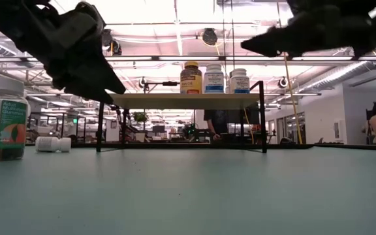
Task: Pick and place medicine bottles onto shelf by color
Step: Put the green medicine bottle on the shelf
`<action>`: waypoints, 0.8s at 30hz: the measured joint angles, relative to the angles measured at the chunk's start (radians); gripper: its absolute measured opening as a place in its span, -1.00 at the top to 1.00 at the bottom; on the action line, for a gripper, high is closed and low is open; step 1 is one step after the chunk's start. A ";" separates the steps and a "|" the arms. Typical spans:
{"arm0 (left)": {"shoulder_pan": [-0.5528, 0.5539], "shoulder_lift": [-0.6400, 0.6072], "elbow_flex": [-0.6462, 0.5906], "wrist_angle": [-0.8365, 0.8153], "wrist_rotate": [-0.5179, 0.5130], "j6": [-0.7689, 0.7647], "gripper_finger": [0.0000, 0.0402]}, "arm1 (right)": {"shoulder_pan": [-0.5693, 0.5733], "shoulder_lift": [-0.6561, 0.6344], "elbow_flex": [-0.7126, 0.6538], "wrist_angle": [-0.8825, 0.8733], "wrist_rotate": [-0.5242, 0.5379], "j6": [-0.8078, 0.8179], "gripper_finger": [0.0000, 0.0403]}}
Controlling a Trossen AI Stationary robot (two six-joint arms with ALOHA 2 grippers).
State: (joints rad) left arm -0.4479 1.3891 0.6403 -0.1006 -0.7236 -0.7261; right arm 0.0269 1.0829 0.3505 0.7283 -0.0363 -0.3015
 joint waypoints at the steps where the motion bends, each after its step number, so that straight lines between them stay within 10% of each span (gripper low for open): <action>1: 0.007 0.000 0.000 0.000 -0.001 0.004 -0.89 | -0.001 0.007 -0.036 0.057 -0.017 0.007 -0.25; 24: 0.035 0.000 -0.069 0.035 -0.008 -0.029 -0.89 | -0.001 0.041 -0.141 0.355 -0.129 0.109 -0.25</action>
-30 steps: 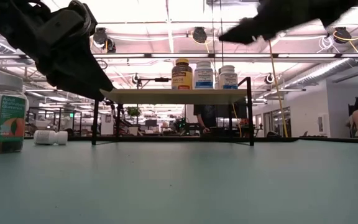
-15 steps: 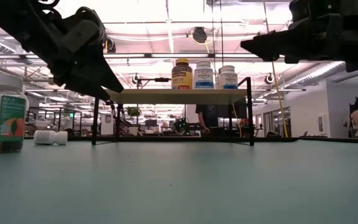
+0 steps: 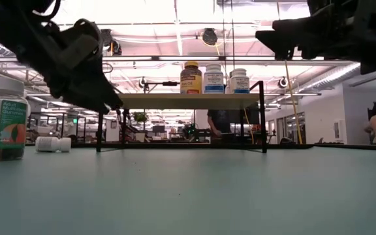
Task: Pick and place medicine bottles onto shelf by color
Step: Put the green medicine bottle on the shelf
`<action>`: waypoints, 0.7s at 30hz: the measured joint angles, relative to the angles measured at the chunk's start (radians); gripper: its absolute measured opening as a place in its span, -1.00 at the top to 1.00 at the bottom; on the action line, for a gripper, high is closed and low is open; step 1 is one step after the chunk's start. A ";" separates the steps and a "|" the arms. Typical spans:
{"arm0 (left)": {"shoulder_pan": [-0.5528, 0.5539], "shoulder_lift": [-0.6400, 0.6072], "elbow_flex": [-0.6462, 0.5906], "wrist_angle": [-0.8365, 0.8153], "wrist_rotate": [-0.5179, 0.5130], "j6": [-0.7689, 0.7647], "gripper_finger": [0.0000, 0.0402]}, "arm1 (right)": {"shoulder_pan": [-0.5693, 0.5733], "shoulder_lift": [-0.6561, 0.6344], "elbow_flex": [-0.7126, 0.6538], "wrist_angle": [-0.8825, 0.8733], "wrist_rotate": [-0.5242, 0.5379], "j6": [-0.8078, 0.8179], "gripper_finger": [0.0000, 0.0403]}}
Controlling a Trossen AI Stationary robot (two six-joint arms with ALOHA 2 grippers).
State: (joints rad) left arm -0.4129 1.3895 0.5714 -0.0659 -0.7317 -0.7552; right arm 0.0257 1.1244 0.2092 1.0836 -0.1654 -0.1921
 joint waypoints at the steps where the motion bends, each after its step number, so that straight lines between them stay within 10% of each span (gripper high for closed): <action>1: 0.005 0.000 -0.018 0.024 -0.004 0.000 -0.89 | 0.000 0.003 0.000 -0.003 0.001 0.001 -0.25; 21: 0.027 0.000 -0.138 0.395 -0.025 0.179 -0.59 | -0.028 0.416 0.188 -0.004 0.003 0.129 -0.25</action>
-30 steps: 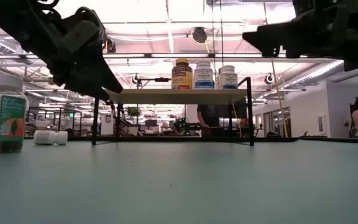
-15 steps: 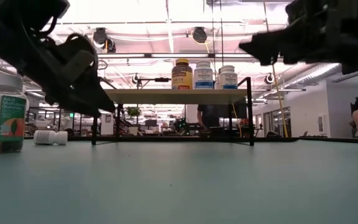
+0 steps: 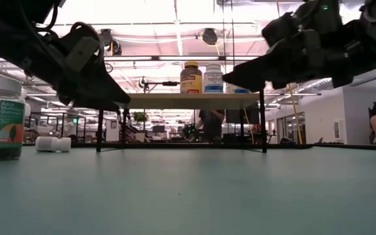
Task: Pick and place medicine bottles onto shelf by color
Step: Put the green medicine bottle on the shelf
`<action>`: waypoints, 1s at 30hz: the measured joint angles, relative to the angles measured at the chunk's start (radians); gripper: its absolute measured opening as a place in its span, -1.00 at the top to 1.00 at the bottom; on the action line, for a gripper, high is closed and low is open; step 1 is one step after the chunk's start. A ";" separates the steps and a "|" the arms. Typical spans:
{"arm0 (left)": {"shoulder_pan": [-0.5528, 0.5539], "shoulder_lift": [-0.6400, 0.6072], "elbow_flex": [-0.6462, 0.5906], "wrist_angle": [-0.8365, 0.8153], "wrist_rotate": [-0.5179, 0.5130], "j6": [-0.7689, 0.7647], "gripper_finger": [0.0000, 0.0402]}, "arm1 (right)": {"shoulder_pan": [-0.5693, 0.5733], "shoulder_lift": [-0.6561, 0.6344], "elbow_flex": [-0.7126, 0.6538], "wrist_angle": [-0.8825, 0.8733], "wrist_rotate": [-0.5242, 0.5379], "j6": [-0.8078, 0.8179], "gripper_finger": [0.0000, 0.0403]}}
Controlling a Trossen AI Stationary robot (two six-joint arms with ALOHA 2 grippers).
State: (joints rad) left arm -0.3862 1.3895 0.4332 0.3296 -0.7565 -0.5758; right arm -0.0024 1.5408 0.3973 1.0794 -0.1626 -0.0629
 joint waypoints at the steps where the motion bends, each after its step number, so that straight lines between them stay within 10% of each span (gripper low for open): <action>1: -0.001 0.000 0.000 0.005 -0.002 -0.005 -0.54 | 0.003 0.018 0.012 -0.004 0.001 0.007 -0.25; 9: -0.003 -0.080 0.038 -0.065 0.007 0.023 -0.24 | 0.018 0.127 0.115 -0.063 0.002 0.070 -0.25; 18: -0.119 -0.262 0.182 -0.495 -0.011 0.003 -0.10 | 0.031 0.141 0.135 -0.143 0.004 0.028 -0.25; 30: -0.257 -0.354 0.203 -0.942 0.155 -0.323 -0.09 | 0.031 0.141 0.135 -0.153 0.009 0.049 -0.25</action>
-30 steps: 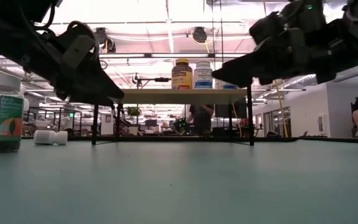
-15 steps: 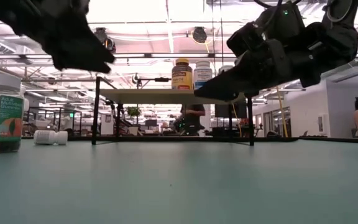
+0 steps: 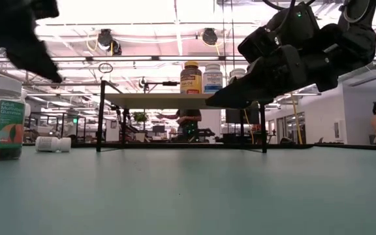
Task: Pick and place medicine bottles onto shelf by color
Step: Put the green medicine bottle on the shelf
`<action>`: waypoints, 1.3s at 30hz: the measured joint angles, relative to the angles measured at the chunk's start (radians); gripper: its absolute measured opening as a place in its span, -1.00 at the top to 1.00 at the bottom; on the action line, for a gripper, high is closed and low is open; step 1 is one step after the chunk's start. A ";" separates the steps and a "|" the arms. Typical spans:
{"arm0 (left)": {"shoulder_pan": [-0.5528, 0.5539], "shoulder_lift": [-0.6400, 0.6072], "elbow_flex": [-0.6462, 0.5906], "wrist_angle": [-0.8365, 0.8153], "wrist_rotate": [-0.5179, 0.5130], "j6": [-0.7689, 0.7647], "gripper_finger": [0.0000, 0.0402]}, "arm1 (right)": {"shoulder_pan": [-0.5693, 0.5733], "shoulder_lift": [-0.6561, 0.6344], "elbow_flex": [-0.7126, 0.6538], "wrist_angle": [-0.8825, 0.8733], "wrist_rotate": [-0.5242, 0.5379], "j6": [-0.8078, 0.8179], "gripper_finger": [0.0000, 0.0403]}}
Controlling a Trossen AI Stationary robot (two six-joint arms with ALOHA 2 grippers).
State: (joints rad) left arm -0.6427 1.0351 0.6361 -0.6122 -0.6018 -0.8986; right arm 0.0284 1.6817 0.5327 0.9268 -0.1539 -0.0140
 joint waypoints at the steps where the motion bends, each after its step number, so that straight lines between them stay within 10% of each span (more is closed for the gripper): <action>1: -0.010 0.000 0.000 -0.011 0.035 -0.027 -0.09 | 0.000 0.000 0.000 0.002 0.000 0.003 -0.25; 34: -0.006 0.058 -0.006 0.312 0.021 0.063 -0.09 | 0.019 -0.001 0.000 0.033 0.076 0.081 -0.25; 39: 0.002 0.042 0.044 0.101 0.025 -0.016 -0.09 | 0.019 -0.001 -0.001 0.030 0.076 0.081 -0.25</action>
State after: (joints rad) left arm -0.6403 1.0769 0.6800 -0.5115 -0.5763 -0.9144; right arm 0.0479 1.6810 0.5320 0.9569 -0.0780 0.0673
